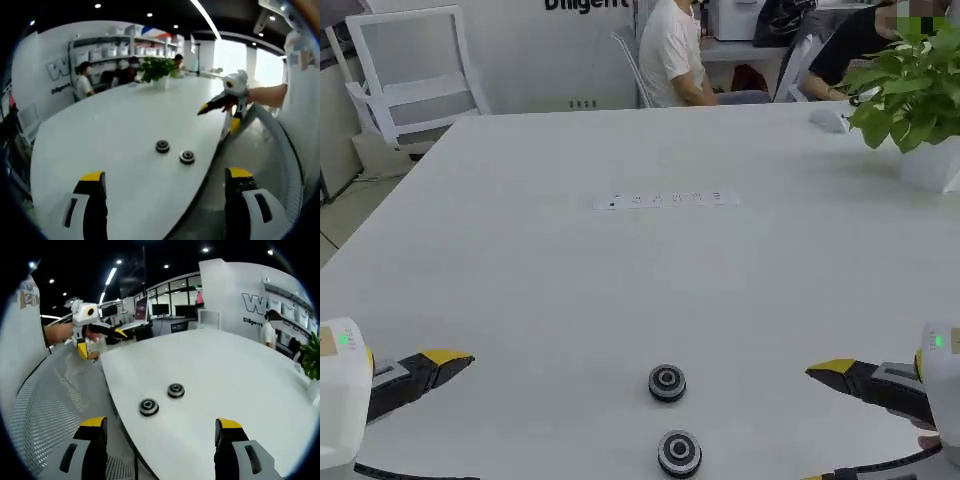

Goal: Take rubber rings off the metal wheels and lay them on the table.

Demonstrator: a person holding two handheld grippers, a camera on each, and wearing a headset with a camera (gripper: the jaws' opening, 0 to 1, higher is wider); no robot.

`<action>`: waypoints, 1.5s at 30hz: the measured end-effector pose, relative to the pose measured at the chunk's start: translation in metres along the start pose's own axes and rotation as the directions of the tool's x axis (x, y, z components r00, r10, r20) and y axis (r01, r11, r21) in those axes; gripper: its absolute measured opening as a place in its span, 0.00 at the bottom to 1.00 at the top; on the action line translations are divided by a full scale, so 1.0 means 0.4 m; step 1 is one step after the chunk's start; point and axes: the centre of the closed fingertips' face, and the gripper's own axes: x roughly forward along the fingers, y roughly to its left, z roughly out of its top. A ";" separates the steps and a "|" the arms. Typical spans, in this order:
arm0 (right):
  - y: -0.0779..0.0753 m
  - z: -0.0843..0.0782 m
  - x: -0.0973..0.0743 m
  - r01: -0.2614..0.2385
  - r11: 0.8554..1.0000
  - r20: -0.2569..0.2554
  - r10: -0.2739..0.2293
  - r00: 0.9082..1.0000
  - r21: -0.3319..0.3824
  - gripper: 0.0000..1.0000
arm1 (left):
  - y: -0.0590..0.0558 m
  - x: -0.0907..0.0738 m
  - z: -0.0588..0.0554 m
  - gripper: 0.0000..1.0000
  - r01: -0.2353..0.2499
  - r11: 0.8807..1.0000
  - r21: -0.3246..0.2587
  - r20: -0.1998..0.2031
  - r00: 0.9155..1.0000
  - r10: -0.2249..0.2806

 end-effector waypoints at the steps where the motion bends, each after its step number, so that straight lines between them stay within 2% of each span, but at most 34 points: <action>1: 0.000 0.000 0.000 0.000 1.000 0.000 0.000 1.000 0.000 0.89 | 0.001 0.000 0.001 1.00 -0.002 1.000 0.001 0.001 1.000 0.002; 20: 0.005 -0.011 0.010 -0.020 1.000 -0.008 0.020 1.000 0.002 0.89 | -0.001 0.002 -0.003 1.00 -0.001 1.000 -0.003 -0.009 1.000 0.001; 32: -0.001 -0.024 0.024 -0.036 0.999 -0.015 0.036 0.999 -0.001 0.88 | 0.002 0.028 -0.010 1.00 0.002 1.000 -0.012 -0.008 1.000 -0.002; 42: -0.008 -0.043 0.036 -0.042 0.999 -0.025 0.042 0.999 -0.002 0.88 | 0.002 0.048 -0.016 1.00 0.003 1.000 0.001 -0.019 1.000 -0.003; 45: -0.009 -0.043 0.038 -0.043 0.999 -0.023 0.043 0.999 -0.003 0.88 | 0.006 0.054 -0.027 1.00 -0.006 0.999 0.037 -0.045 0.999 0.008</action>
